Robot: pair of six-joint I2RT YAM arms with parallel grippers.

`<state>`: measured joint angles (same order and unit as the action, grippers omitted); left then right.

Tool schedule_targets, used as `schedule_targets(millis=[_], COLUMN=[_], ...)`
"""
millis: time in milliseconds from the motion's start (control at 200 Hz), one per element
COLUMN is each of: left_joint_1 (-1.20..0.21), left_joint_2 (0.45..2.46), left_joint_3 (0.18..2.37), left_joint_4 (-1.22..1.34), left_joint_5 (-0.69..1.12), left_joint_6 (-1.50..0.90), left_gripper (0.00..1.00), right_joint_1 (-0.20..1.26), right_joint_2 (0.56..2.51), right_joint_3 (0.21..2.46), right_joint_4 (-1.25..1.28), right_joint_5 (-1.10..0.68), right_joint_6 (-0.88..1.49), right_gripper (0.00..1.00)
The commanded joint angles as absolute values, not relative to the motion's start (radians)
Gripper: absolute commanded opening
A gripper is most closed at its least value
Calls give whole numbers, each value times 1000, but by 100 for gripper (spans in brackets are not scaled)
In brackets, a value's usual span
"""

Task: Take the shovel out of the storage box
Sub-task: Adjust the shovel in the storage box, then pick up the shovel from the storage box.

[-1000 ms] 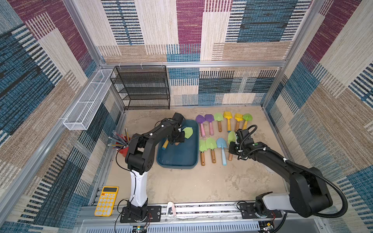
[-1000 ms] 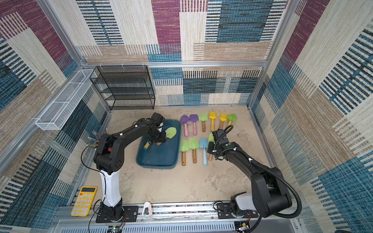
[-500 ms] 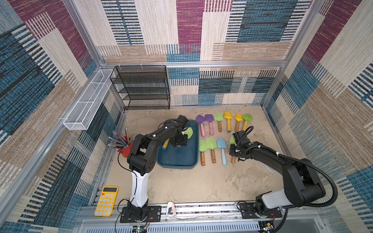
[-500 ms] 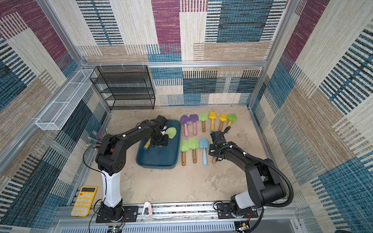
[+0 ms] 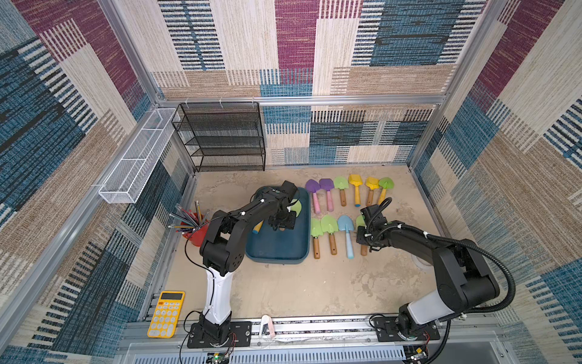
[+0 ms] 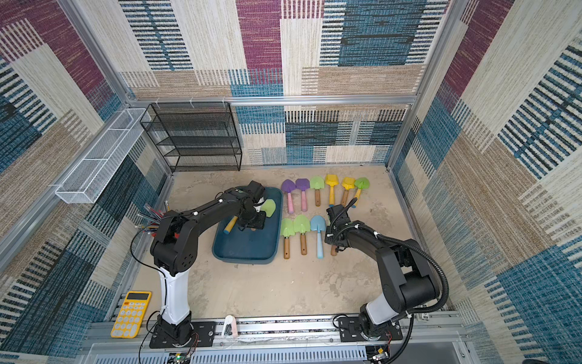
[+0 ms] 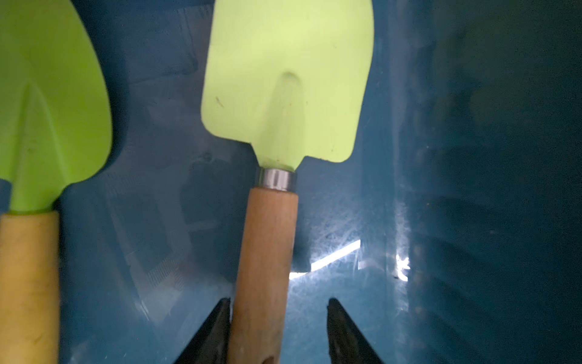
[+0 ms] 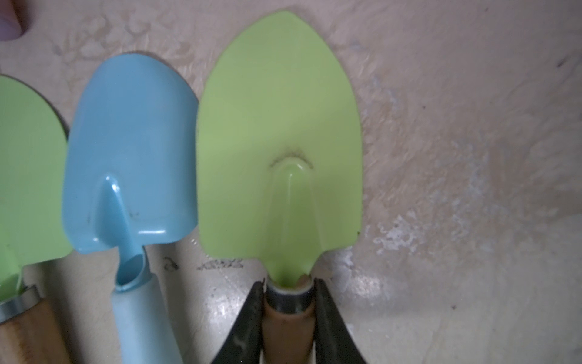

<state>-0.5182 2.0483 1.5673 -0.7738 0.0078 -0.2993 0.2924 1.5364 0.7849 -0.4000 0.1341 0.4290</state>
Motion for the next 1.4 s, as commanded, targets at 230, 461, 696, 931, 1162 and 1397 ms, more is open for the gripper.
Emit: schedule_targets(millis=[230, 461, 696, 931, 1162, 1397], left_joint_1=[-538, -557, -580, -593, -604, -609], left_joint_2=[2051, 2074, 2106, 2142, 2179, 2210], left_joint_3=[1584, 1623, 1664, 1716, 1756, 1776], left_joint_4=[-797, -843, -885, -923, -963, -985], left_joint_5=[-12, -100, -169, -225, -256, -270], left_joint_6=[-266, -247, -227, -198, -186, -187], left_gripper=[52, 48, 46, 33, 27, 30], right_joint_1=[292, 293, 292, 293, 292, 293], right_joint_2=[1523, 1418, 1383, 1378, 1346, 1345], right_joint_3=[785, 788, 795, 781, 781, 776], right_joint_4=[-373, -388, -381, -352, -357, -350], right_joint_5=[130, 124, 109, 77, 85, 77], right_joint_6=[423, 433, 436, 439, 427, 427], right_gripper=[33, 44, 45, 44, 45, 45])
